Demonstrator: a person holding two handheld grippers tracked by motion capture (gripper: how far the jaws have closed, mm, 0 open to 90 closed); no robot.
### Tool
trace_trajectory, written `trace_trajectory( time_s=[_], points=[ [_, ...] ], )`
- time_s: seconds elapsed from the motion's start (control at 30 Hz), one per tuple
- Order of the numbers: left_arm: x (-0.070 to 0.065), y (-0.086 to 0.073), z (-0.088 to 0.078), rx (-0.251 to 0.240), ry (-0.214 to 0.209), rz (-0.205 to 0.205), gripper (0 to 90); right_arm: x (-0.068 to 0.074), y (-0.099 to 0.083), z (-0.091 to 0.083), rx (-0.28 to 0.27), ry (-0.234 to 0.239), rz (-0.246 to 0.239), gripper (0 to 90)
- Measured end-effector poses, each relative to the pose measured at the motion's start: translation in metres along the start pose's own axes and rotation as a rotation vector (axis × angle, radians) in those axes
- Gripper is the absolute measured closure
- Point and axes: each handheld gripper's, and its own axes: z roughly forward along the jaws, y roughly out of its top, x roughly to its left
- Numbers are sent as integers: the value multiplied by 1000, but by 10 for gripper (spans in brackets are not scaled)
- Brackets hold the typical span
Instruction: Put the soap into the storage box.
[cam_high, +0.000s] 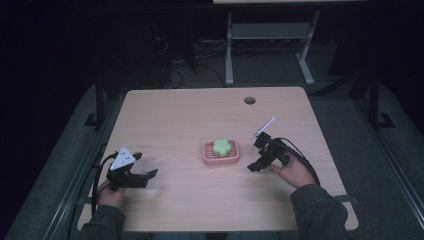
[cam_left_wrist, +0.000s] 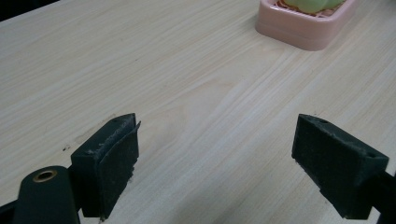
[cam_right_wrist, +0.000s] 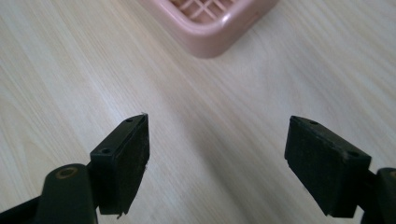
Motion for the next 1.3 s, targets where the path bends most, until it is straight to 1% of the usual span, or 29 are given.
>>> trace_trajectory(
  time_s=[0.07,0.13,0.17,0.3,0.37,0.47,0.53,0.63,0.67,0.87,0.97,1.0,1.1,1.17,1.23,1.3],
  points=[
    [0,0,0,0,1,1,144,-1,-4,0,-3,2,4,218],
    [0,0,0,1,1,1,144,-2,-7,0,11,-6,8,216],
    [0,0,0,2,1,1,144,-2,-8,-1,4,-9,3,217],
    [0,-1,1,-5,2,0,144,-3,-13,-3,-6,-5,13,217],
    [0,0,0,7,2,2,144,-4,-20,-5,-14,-4,21,217],
    [0,0,0,8,1,7,144,-5,-26,-6,-13,-8,33,217],
    [0,0,1,8,1,5,144,-6,-30,-6,-7,-12,30,217],
    [0,-1,1,9,0,4,144,-6,-33,-7,-17,-13,39,217],
    [-1,-1,1,9,0,6,144,-7,-37,-8,-22,-12,39,217],
    [-1,-1,1,10,1,4,144,-7,-47,-9,-26,-16,58,217],
    [-1,-1,1,12,0,5,144,-7,-50,-9,-23,-19,57,218],
    [0,-1,1,17,-1,13,144,-6,-53,-10,-23,-22,58,218],
    [-1,-1,2,7,1,1,144,-6,-58,-11,-32,-22,67,219],
    [-1,-1,2,13,0,5,144,-6,-61,-12,-39,-19,70,219],
    [-2,-1,2,7,-1,-6,144,-6,-64,-12,-40,-18,72,219],
    [-2,-1,2,8,0,-3,144,-6,-68,-12,-37,-22,77,219]
  ],
)
